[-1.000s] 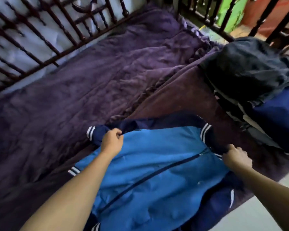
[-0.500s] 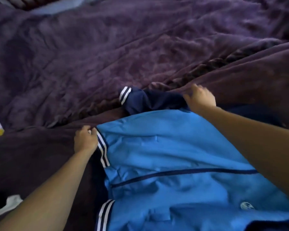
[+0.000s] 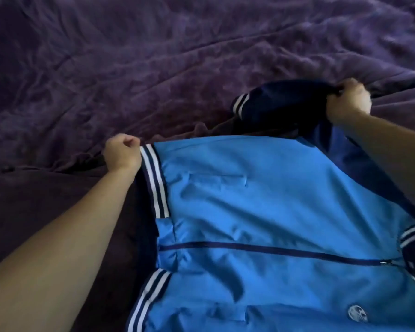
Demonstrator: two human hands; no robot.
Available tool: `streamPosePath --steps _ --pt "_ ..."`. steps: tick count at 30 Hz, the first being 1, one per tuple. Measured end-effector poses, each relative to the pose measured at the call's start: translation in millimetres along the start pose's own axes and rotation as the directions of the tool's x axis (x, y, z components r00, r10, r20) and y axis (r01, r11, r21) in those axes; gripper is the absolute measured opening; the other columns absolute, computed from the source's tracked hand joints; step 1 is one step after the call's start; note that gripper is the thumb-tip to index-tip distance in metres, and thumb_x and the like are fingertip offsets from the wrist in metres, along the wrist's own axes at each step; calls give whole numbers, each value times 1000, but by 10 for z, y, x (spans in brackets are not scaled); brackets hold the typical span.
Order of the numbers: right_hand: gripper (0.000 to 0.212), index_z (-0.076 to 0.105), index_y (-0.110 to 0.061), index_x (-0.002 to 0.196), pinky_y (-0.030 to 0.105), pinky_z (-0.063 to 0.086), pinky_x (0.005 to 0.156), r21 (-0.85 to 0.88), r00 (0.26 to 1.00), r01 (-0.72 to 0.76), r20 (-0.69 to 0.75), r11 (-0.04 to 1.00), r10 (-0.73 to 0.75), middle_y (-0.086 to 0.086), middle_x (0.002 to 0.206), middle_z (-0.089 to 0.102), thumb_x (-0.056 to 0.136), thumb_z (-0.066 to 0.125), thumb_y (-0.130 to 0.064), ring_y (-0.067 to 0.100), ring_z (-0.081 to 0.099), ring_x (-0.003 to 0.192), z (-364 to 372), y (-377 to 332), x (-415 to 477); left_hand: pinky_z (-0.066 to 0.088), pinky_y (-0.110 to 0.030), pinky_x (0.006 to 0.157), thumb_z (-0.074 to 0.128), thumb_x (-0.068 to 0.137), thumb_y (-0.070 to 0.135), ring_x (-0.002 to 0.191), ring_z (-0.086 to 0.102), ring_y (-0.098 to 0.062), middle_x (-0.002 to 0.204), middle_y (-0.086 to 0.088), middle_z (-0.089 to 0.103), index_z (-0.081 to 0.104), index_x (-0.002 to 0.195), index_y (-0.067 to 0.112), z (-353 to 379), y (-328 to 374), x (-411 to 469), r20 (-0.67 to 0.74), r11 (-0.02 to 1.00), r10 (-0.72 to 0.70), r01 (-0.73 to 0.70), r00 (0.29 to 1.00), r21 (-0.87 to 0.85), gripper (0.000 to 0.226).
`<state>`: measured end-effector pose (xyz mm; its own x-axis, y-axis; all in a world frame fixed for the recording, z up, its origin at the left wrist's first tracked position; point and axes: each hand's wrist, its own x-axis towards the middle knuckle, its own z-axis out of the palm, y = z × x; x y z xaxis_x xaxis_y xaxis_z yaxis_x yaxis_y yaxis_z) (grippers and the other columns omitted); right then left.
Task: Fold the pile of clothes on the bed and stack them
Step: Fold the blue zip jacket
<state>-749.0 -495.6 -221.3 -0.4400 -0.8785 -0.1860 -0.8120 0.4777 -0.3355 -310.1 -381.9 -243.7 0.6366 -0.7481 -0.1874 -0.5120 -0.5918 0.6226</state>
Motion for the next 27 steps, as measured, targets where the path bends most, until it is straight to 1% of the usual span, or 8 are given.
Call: streamPosePath --steps 3,6,9,12,16,21,24,27 --pt "45 48 -10 125 47 39 97 -33 993 114 -11 993 -114 21 128 52 86 60 -31 41 49 118 7 53 -89 48 -34 81 62 89 33 95 64 -31 97 -10 70 67 87 12 109 -40 -211 -28 993 -44 47 999 106 22" --pt "50 50 -19 126 47 45 89 -22 930 365 -34 931 -366 15 125 48 81 65 -36 35 46 118 238 144 -650 45 -35 76 65 80 54 99 62 -33 104 -11 66 64 95 14 247 -181 -594 163 974 -114 78 980 215 43" --pt "59 50 -24 132 44 47 85 -222 868 459 321 860 -380 7 129 46 79 71 -40 31 44 121 555 355 -1165 47 -40 91 78 71 46 114 55 -35 128 -14 54 50 125 10 341 -334 -807 218 932 -310 250 925 263 70" --pt "25 67 -23 109 43 50 81 -295 892 404 337 866 -302 14 113 64 86 60 -29 37 59 103 676 472 -1120 50 -36 75 78 73 28 95 64 -34 101 -17 69 64 87 7 371 -237 -636 147 972 -144 111 979 209 28" --pt "20 67 -15 102 47 48 80 -174 951 305 107 936 -289 28 101 65 90 53 -24 46 60 93 546 320 -707 50 -40 65 78 69 27 64 58 -18 72 -10 69 66 69 4 280 25 -150 4 1000 26 -26 1000 -15 26" --pt "35 51 -19 121 48 45 83 -67 944 324 91 944 -317 20 118 59 87 54 -23 44 57 103 413 194 -946 49 -31 92 72 80 30 96 65 -20 102 -6 71 69 106 10 197 -140 -240 24 994 -82 84 996 -74 33" --pt "48 45 -20 133 46 47 81 -16 876 448 208 894 -435 13 123 53 87 58 -25 36 57 108 447 369 -1661 48 -34 85 71 82 37 95 65 -29 95 -10 70 65 105 7 -53 -617 -956 96 995 -95 94 991 22 37" --pt "45 51 -19 131 45 51 83 56 823 473 326 879 -464 10 121 57 87 61 -23 32 57 111 521 708 -2504 44 -30 71 72 79 48 81 64 -24 76 7 64 61 93 19 -416 -1206 -1870 159 982 -189 188 969 22 34"
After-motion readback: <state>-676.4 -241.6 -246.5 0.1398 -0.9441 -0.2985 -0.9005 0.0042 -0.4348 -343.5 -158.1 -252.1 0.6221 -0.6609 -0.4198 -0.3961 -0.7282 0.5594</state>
